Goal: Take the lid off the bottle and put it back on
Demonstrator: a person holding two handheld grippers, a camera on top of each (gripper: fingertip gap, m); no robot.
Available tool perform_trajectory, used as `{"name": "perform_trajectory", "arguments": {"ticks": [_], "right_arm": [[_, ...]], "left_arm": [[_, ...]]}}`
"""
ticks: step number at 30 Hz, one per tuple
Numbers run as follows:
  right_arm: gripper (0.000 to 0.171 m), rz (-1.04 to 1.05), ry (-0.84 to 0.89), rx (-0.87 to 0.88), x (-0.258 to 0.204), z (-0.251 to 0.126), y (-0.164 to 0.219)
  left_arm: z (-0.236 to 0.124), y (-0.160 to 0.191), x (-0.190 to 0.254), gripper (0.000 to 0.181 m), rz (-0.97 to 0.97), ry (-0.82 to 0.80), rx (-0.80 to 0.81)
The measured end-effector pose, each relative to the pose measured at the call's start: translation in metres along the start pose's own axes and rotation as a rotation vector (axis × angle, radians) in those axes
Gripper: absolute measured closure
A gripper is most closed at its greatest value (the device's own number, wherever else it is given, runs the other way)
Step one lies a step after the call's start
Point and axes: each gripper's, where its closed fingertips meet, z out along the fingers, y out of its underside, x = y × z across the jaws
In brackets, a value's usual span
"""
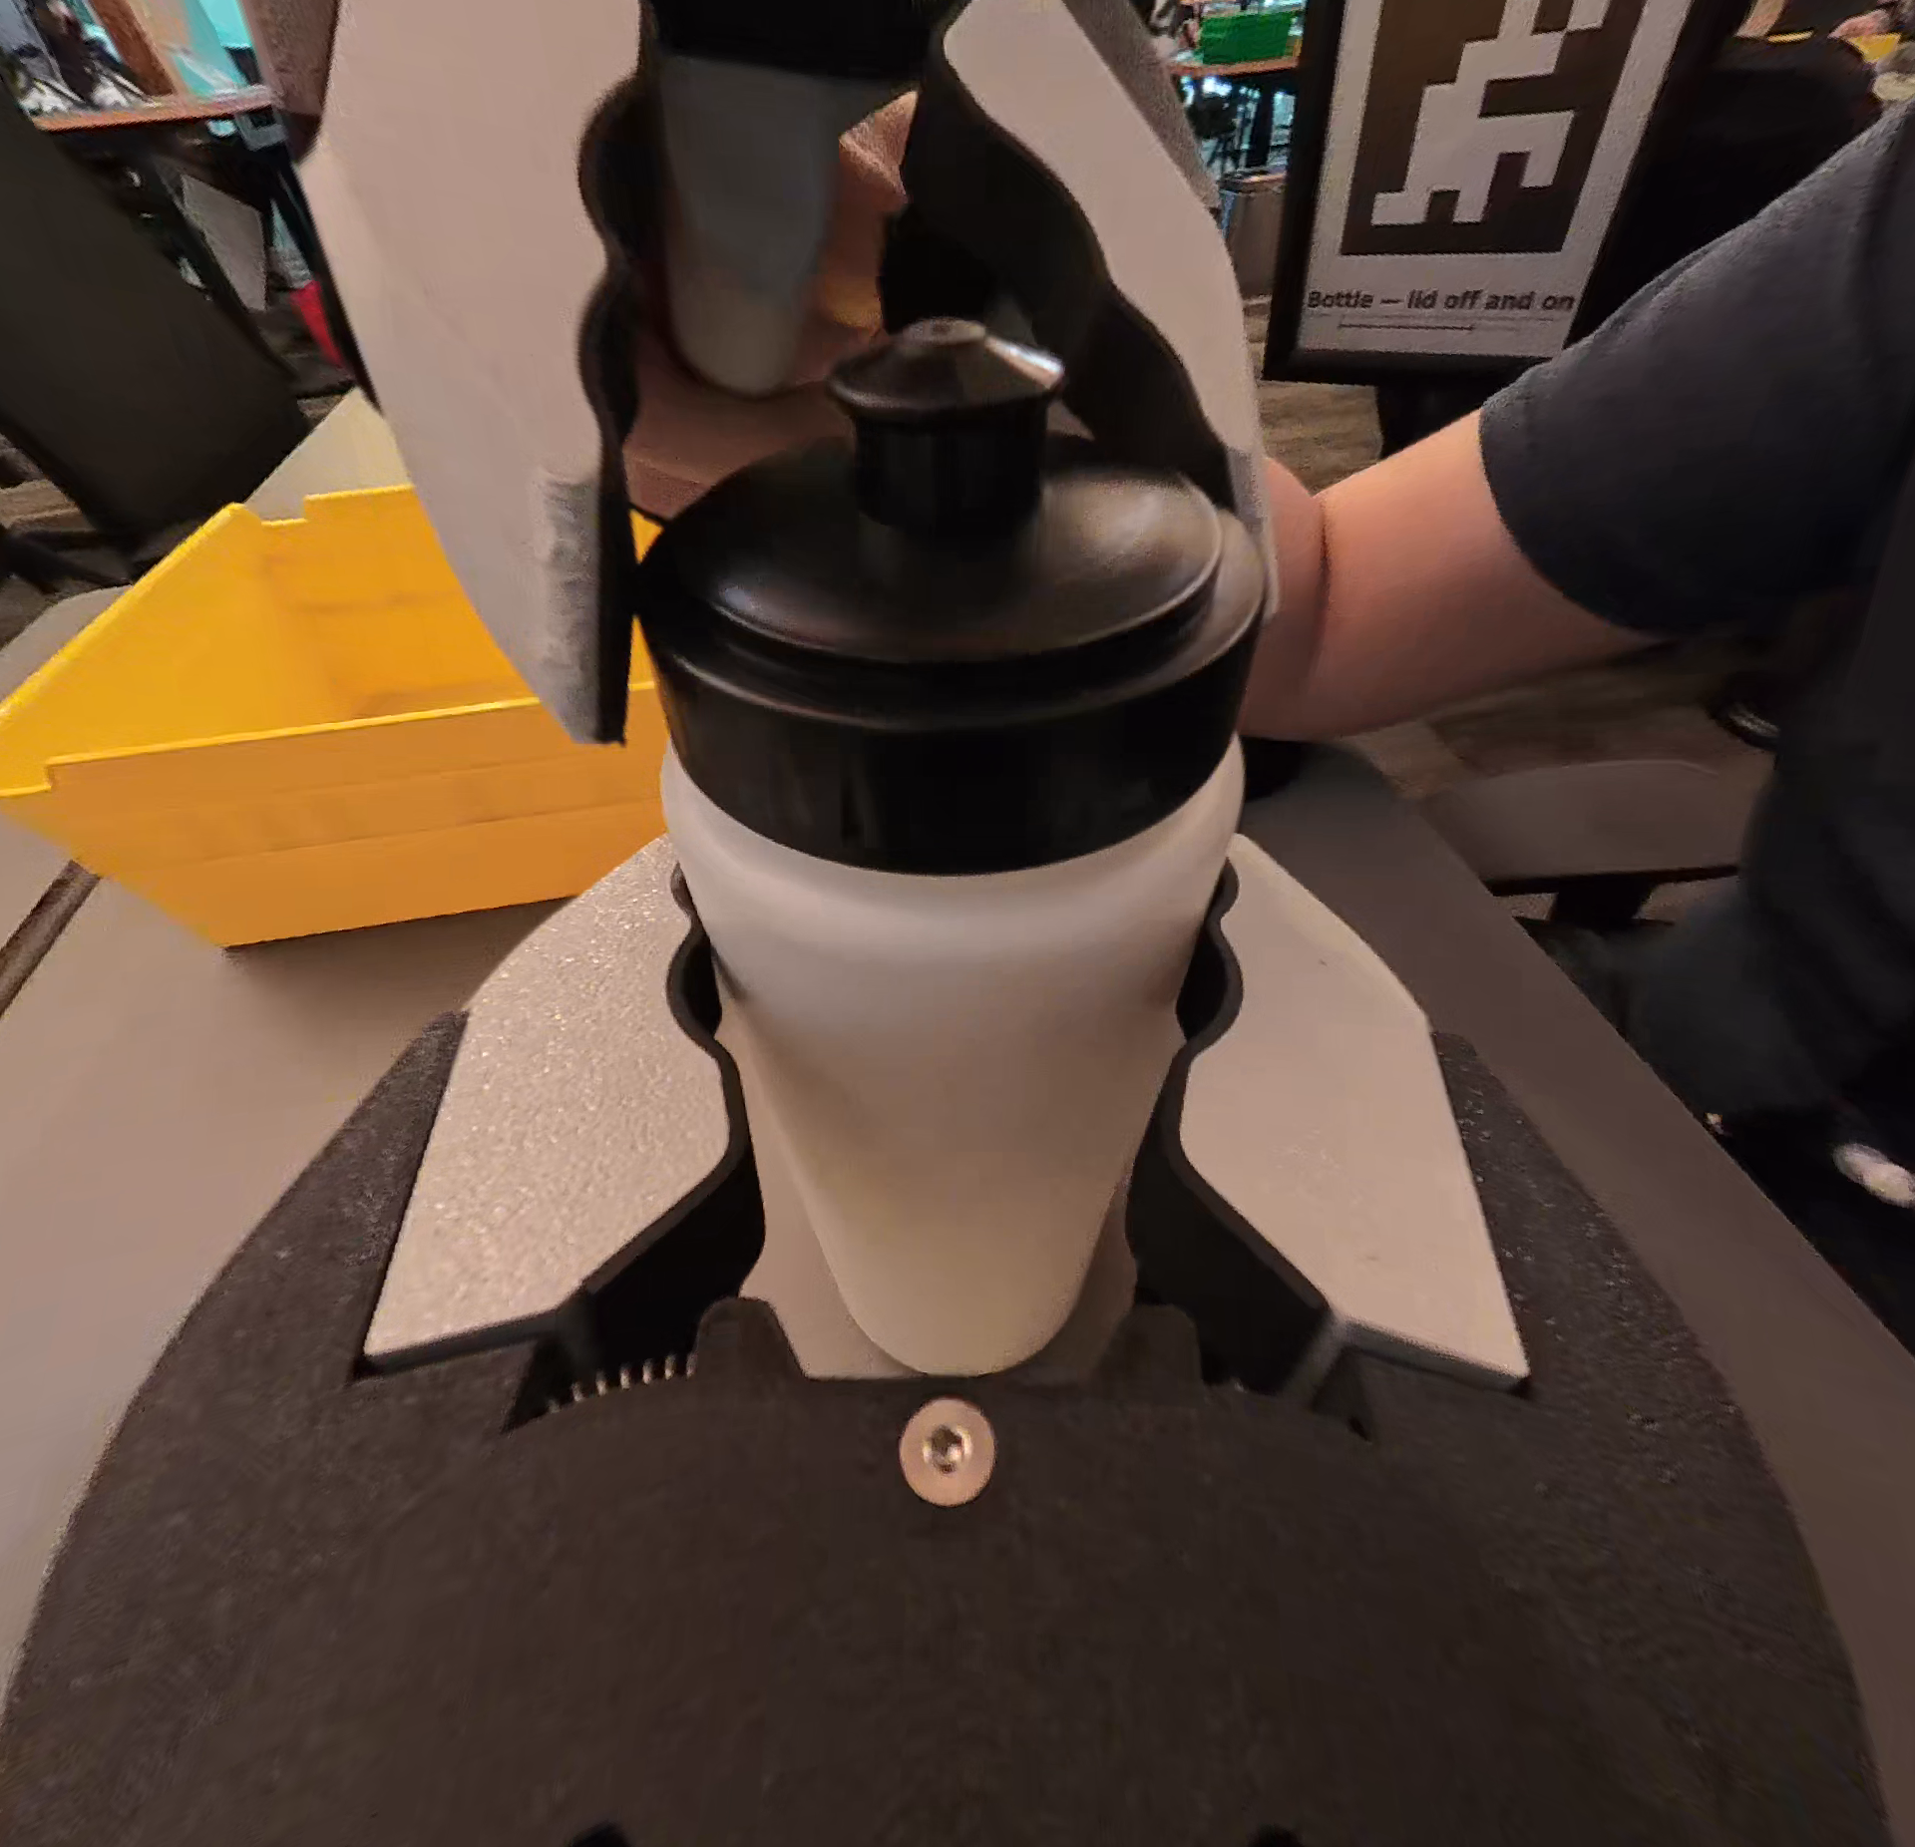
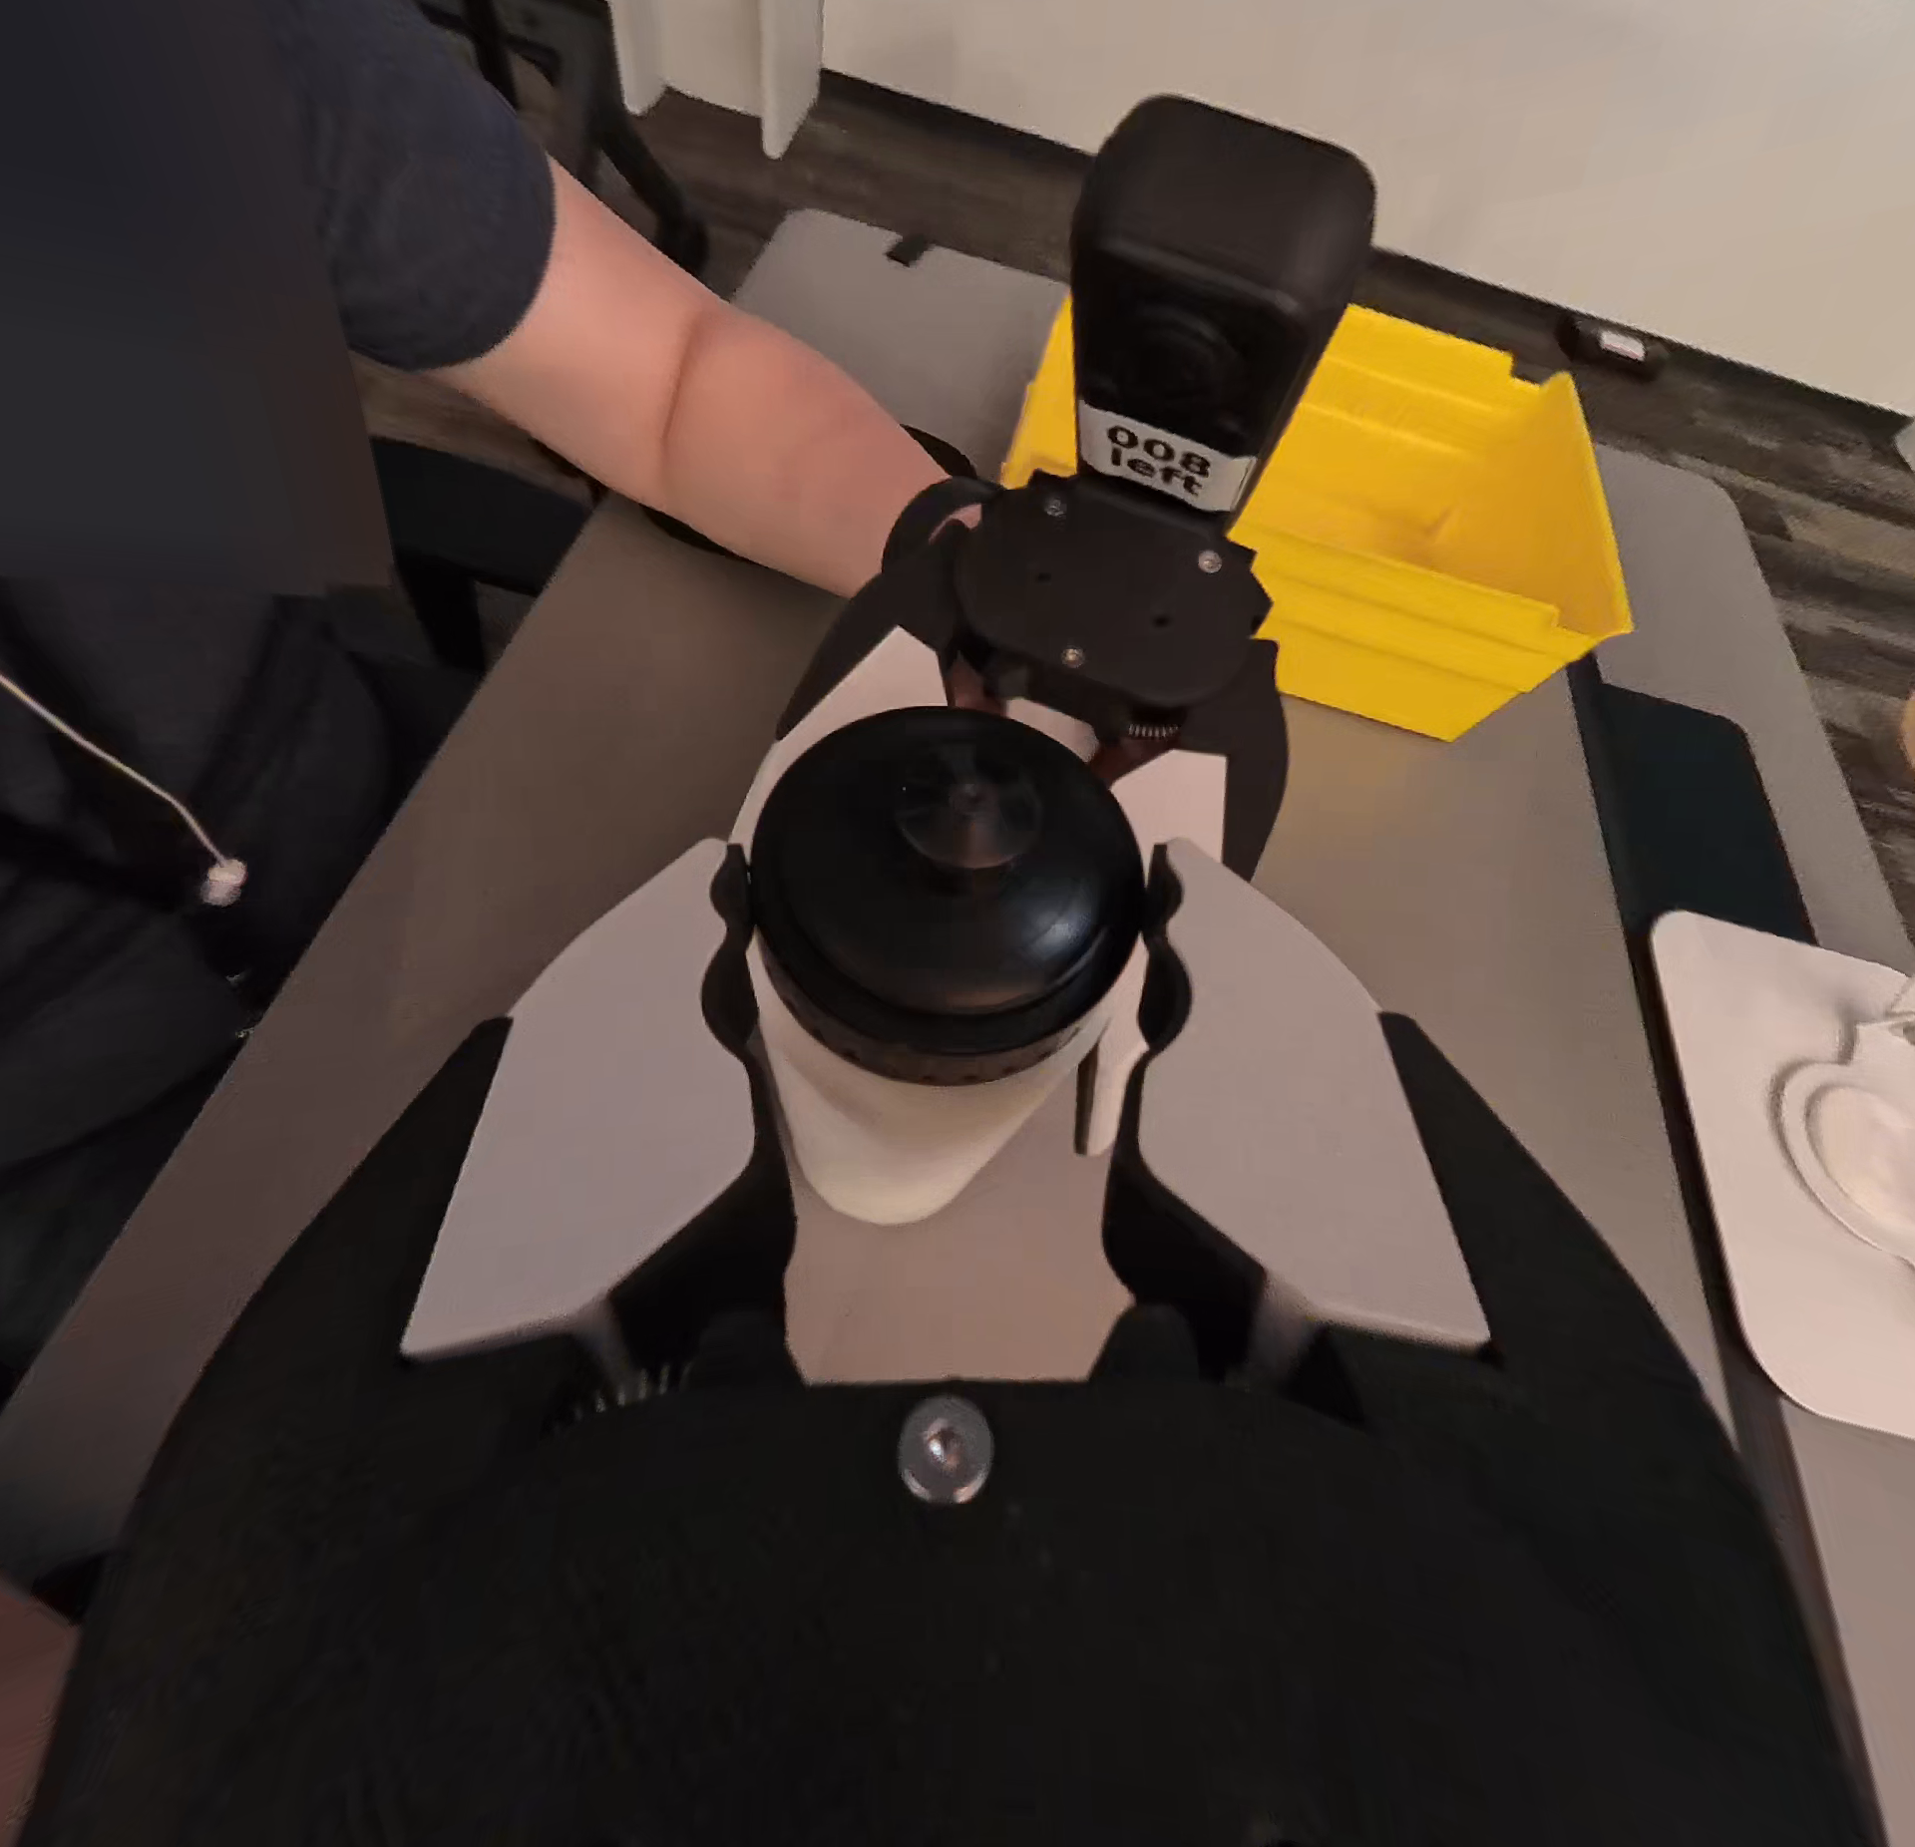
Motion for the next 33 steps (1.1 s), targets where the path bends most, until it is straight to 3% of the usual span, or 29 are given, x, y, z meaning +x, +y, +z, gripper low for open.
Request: {"name": "perform_trajectory", "arguments": {"ticks": [2, 5, 11, 14, 17, 20, 23, 27, 33], "right_arm": [[0.097, 0.036, 0.040, 0.008, 0.009, -0.001, -0.001], [0.079, 0.167, 0.271, -0.032, 0.046, -0.008, 0.001], [0.084, 0.396, 0.532, -0.197, 0.072, -0.012, 0.018], [0.095, 0.376, 0.469, -0.225, 0.063, -0.005, 0.018], [0.095, 0.259, 0.282, -0.209, 0.037, -0.003, 0.013], [0.096, 0.017, 0.011, -0.064, -0.006, 0.000, -0.002], [0.095, 0.037, -0.051, -0.006, -0.009, -0.001, -0.004], [0.075, 0.148, 0.188, -0.078, 0.030, -0.006, 0.006], [0.074, 0.414, 0.504, -0.169, 0.073, -0.016, 0.019]], "left_arm": [[-0.001, -0.001, -0.013, 0.093, -0.007, -0.085, 0.007], [-0.009, 0.003, -0.045, 0.093, -0.017, -0.283, -0.012], [-0.019, 0.006, -0.071, 0.093, -0.071, -0.480, -0.035], [-0.016, 0.006, -0.065, 0.093, -0.082, -0.431, -0.039], [-0.005, 0.003, -0.034, 0.093, -0.054, -0.209, -0.028], [0.005, -0.002, 0.008, 0.093, 0.005, 0.030, -0.008], [0.007, -0.002, 0.006, 0.093, -0.003, 0.007, -0.020], [-0.003, 0.001, -0.030, 0.093, -0.033, -0.192, -0.025], [-0.024, 0.008, -0.076, 0.093, -0.125, -0.480, -0.019]]}}
